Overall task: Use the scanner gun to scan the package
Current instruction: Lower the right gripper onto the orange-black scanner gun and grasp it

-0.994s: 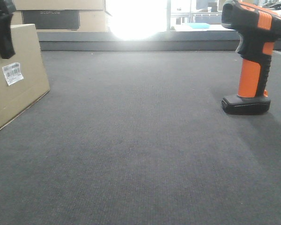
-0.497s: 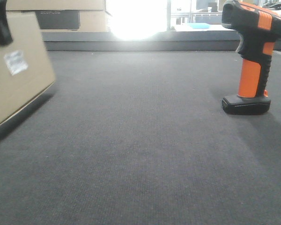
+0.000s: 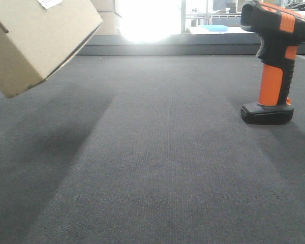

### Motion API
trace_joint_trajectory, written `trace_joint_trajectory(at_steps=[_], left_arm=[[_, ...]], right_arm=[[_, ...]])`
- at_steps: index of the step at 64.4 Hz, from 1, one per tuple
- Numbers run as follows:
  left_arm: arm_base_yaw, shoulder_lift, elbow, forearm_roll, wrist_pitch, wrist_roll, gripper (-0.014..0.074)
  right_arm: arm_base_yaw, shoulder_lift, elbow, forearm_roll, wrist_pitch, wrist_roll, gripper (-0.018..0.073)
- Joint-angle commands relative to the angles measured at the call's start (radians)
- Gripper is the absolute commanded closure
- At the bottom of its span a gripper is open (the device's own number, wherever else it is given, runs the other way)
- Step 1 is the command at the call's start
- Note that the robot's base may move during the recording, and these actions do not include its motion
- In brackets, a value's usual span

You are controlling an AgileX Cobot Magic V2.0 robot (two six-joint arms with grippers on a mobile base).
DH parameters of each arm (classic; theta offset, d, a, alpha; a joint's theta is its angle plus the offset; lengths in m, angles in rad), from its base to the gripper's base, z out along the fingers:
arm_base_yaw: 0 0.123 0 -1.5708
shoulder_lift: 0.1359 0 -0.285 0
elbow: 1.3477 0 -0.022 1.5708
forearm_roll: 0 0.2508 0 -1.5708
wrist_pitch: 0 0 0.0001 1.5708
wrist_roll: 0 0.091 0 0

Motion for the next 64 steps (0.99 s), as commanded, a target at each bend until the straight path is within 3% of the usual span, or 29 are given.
trace_joint_trajectory(at_steps=[1, 12, 24, 30, 43, 64], left_arm=[[0.0, -0.026, 0.037, -0.058, -0.007, 0.007, 0.0707], [0.0, -0.026, 0.105, -0.141, -0.05, 0.007, 0.0707], [0.0, -0.026, 0.134, -0.138, -0.104, 0.007, 0.0707], [0.0, -0.026, 0.134, -0.126, -0.109, 0.007, 0.0707], [0.0, -0.026, 0.134, -0.117, -0.109, 0.007, 0.0707], [0.0, -0.026, 0.134, -0.113, -0.104, 0.007, 0.0707]], right_arm=[[0.02, 0.005, 0.064, -0.003, -0.059, -0.002, -0.0002], [0.034, 0.005, 0.184, -0.003, -0.267, -0.002, -0.0002], [0.034, 0.056, 0.286, -0.003, -0.499, -0.002, -0.0002], [0.034, 0.13, 0.286, -0.003, -0.529, -0.002, -0.0002], [0.034, 0.354, 0.284, -0.003, -0.738, -0.002, -0.0002], [0.034, 0.685, 0.191, -0.003, -0.911, -0.002, -0.0002]])
